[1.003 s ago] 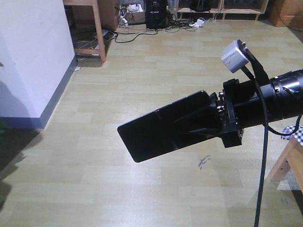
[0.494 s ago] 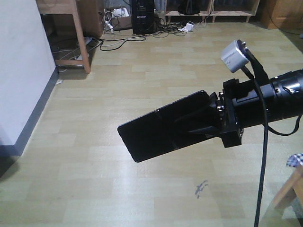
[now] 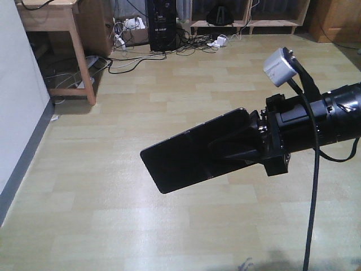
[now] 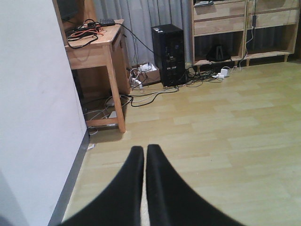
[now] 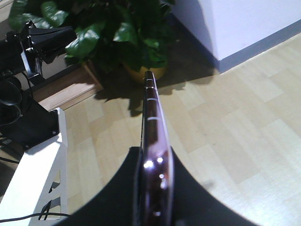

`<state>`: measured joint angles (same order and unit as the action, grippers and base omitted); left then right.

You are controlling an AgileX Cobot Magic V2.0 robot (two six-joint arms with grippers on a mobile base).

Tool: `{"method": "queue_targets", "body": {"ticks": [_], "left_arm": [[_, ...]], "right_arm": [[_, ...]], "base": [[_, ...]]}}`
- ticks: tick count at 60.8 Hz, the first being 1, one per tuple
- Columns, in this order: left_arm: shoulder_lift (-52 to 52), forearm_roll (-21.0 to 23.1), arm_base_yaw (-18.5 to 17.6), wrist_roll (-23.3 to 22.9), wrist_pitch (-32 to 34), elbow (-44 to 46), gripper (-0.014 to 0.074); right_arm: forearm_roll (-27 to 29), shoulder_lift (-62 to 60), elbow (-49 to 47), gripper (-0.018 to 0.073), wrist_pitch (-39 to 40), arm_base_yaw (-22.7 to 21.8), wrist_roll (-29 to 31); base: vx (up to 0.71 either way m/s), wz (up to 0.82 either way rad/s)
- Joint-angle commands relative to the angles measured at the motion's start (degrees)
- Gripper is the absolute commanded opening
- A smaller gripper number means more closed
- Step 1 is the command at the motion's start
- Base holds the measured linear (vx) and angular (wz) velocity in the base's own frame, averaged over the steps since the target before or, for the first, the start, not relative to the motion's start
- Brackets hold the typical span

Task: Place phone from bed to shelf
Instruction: 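Drive across the room toward the wooden shelf unit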

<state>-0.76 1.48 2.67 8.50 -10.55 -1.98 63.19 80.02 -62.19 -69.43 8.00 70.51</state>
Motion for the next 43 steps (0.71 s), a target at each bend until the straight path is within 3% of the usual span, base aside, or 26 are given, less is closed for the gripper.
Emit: {"method": "queue_targets", "body": {"ticks": [1, 43], "left_arm": [[-0.7, 0.5, 0.1, -0.3, 4.1, 1.3, 0.0001], [-0.7, 0.5, 0.1, -0.3, 4.1, 1.3, 0.0001]], "right_arm": [[5.0, -2.0, -1.5, -0.0002, -4.3, -0.1, 0.2], [5.0, -2.0, -1.5, -0.0002, -4.3, -0.1, 0.2]], "base": [[0.43, -0.02], [0.40, -0.11]]}}
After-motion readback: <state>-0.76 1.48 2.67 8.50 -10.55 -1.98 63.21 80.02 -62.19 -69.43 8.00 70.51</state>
